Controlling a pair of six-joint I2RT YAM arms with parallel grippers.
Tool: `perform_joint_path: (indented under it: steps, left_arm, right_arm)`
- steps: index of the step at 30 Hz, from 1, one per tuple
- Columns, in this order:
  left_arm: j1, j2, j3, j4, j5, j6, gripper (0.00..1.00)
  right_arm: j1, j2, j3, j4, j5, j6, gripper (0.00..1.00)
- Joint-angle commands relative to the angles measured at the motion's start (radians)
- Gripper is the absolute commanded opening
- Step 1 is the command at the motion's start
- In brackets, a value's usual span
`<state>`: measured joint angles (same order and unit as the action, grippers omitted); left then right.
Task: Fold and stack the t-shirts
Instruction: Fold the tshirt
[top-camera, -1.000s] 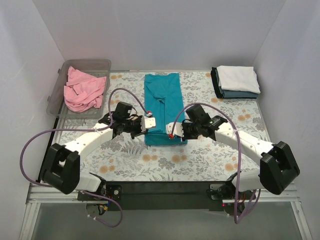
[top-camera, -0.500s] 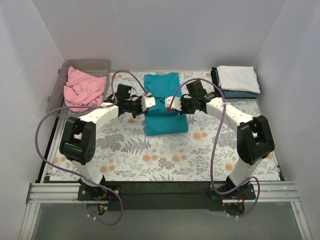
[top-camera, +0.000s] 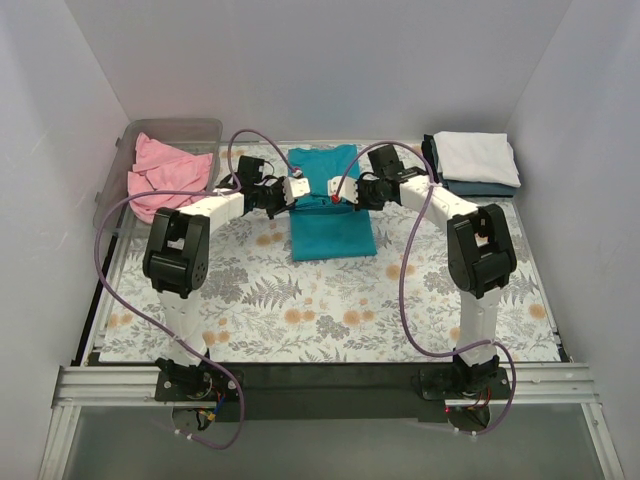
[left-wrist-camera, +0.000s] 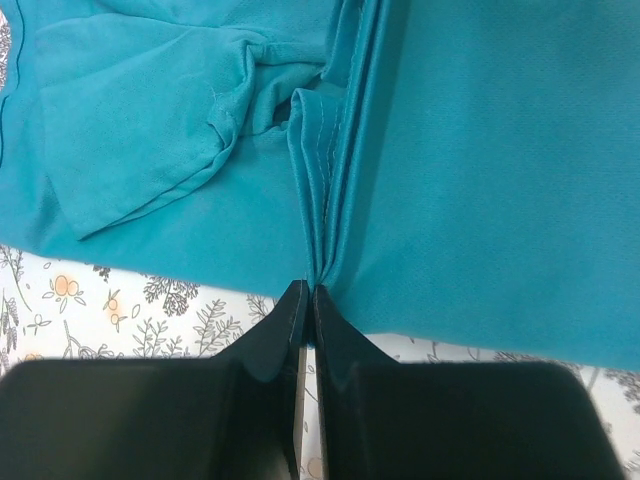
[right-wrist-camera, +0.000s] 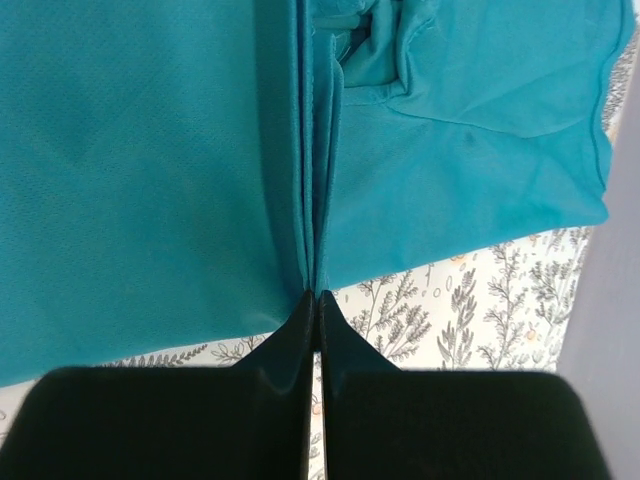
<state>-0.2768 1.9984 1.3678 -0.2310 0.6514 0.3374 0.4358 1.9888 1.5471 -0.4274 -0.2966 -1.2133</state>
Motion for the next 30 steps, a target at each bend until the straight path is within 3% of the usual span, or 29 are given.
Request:
perform_joint_path:
  steps: [1,20,21,22,24,25,30]
  left_arm:
    - [0.005,0.019,0.051,0.035,0.016,0.011,0.00]
    - [0.007,0.108,0.068,0.165,-0.054,-0.012,0.00]
    - [0.007,0.111,0.065,0.179,-0.068,-0.024,0.04]
    - [0.008,0.114,0.062,0.209,-0.090,-0.043,0.14]
    - [0.011,0.096,0.028,0.283,-0.111,-0.107,0.32]
    - [0.014,0.062,0.013,0.367,-0.116,-0.183,0.44]
    - [0.053,-0.067,-0.068,0.371,0.006,-0.362,0.65]
  right_arm:
    - [-0.009,0.028,0.048,0.016,0.001,-0.049,0.01]
    - [-0.029,0.125,0.096,0.070,0.028,-0.031,0.01]
    - [-0.029,0.131,0.111,0.073,0.031,-0.019,0.13]
    - [-0.029,0.133,0.119,0.075,0.036,-0.008,0.24]
    - [-0.029,0.124,0.125,0.076,0.051,0.021,0.56]
    - [-0.034,0.116,0.119,0.075,0.050,0.029,0.57]
    - [-0.035,-0.036,0.006,0.072,0.040,0.070,0.60]
